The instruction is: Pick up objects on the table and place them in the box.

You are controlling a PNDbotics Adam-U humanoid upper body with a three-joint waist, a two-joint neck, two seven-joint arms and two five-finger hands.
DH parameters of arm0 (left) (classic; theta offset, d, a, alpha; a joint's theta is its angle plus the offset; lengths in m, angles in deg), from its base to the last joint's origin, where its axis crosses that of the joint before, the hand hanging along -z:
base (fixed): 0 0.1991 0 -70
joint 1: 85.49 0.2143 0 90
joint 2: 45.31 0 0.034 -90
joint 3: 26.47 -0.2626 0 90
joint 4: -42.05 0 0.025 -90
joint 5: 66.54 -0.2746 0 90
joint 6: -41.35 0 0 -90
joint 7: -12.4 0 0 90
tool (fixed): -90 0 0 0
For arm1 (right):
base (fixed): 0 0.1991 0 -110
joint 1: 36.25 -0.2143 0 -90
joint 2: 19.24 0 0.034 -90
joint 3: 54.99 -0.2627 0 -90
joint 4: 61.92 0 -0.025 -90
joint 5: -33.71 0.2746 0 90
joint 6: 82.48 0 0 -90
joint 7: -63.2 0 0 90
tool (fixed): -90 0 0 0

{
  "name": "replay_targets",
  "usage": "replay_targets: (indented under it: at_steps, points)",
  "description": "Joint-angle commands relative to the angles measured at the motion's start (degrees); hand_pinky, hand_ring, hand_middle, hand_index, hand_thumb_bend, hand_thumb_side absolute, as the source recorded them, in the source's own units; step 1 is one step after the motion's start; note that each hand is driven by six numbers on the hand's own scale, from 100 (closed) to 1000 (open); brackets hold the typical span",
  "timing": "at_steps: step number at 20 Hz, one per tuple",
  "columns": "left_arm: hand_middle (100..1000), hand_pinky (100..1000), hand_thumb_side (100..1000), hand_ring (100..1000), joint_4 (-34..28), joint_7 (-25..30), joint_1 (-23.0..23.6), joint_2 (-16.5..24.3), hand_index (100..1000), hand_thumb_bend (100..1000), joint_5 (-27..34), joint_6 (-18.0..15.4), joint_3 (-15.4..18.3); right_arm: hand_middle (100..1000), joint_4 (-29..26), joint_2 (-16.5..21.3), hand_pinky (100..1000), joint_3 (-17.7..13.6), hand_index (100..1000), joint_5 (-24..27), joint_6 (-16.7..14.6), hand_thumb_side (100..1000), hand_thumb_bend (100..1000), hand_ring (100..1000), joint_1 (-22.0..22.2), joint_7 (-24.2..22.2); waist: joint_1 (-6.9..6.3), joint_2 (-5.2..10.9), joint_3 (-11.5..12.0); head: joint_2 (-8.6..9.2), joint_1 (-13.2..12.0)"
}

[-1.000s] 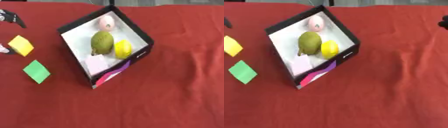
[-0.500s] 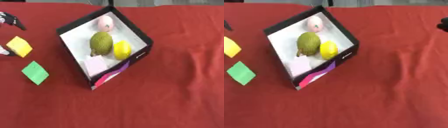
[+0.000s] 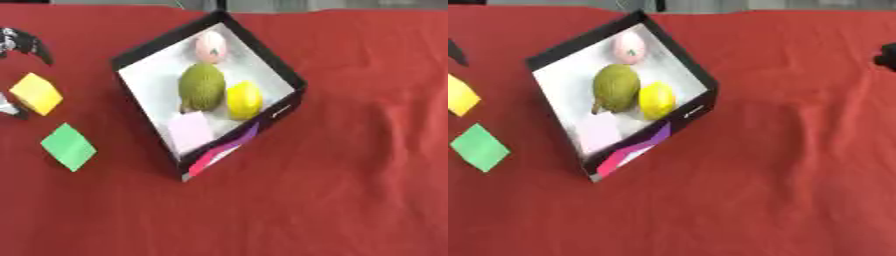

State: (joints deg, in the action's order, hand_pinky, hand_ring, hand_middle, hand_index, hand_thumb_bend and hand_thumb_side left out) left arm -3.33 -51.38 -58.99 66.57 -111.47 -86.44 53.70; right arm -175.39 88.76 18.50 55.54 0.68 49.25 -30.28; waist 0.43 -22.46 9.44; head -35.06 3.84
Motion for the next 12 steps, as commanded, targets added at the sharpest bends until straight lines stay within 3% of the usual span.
replay_targets:
  at_steps: [1, 12]
  points:
    - [741, 806, 100, 807, 0.8, 2.6, -1.2, 1.3, 782, 763, -2.2, -3.6, 1.6, 735, -1.1, 0.7, 942, -0.3, 945, -0.7, 0.2, 584, 100, 797, -0.3, -0.2, -0.15, 0.83, -0.1, 0.89, -0.4]
    - [756, 803, 100, 809, 2.9, -0.9, -1.7, 0.5, 799, 770, -5.2, -2.4, 3.2, 733, -1.1, -0.1, 944, -0.1, 945, -1.9, 0.8, 579, 100, 794, -0.5, -0.5, -0.09, 0.38, -0.5, 1.22, -0.9]
